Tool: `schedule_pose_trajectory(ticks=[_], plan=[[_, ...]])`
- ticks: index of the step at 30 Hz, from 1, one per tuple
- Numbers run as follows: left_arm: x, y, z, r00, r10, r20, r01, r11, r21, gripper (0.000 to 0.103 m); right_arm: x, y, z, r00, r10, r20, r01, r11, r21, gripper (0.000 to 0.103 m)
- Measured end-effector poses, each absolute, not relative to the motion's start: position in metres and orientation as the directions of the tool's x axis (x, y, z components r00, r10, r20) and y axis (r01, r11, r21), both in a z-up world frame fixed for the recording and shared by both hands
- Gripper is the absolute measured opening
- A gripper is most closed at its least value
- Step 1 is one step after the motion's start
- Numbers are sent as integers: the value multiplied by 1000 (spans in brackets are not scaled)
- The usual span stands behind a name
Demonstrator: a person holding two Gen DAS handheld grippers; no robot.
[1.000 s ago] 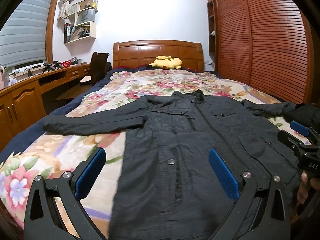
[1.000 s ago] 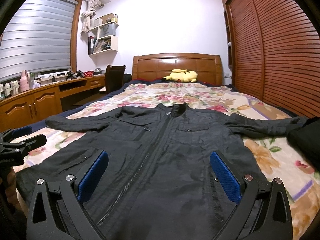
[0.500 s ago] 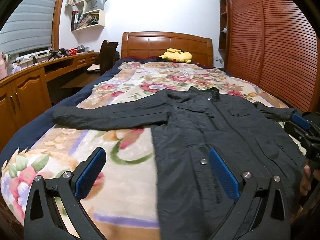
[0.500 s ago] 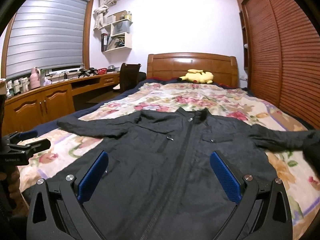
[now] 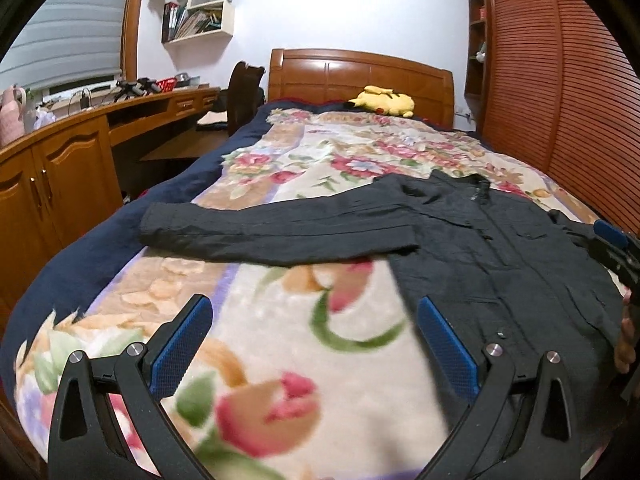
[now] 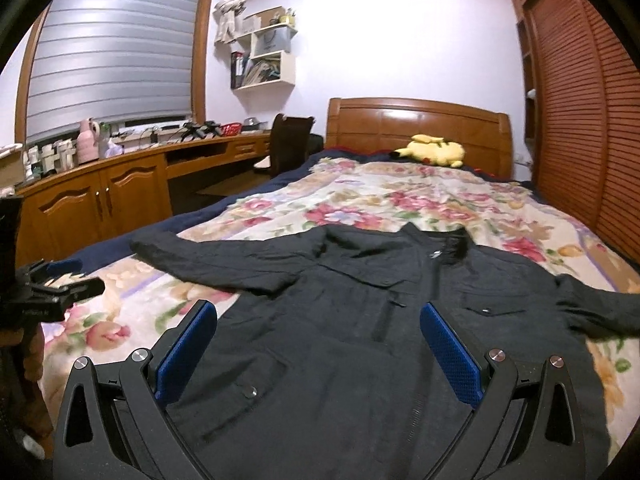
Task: Fold large clothes
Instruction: 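Move the left tool to the sleeve cuff nearest it and grasp it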
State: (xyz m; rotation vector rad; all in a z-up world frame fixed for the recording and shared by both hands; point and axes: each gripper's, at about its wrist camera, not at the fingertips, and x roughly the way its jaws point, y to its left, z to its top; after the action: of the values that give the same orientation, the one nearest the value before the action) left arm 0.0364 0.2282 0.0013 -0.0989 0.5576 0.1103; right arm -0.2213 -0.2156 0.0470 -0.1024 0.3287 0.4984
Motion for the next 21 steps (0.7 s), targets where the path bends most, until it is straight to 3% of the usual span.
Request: schedule_pose_trajectory(ticks=[9,21], plan=[[70,293,-8,800,84,-594,-178,979,-101,78,-181,-199,20,761,479,-437,-547,836,-35,101],[132,380,-22,731,209,-650,-337,939,-76,73,-175,-210,16,723,500,-476,-588,807,-46,101]])
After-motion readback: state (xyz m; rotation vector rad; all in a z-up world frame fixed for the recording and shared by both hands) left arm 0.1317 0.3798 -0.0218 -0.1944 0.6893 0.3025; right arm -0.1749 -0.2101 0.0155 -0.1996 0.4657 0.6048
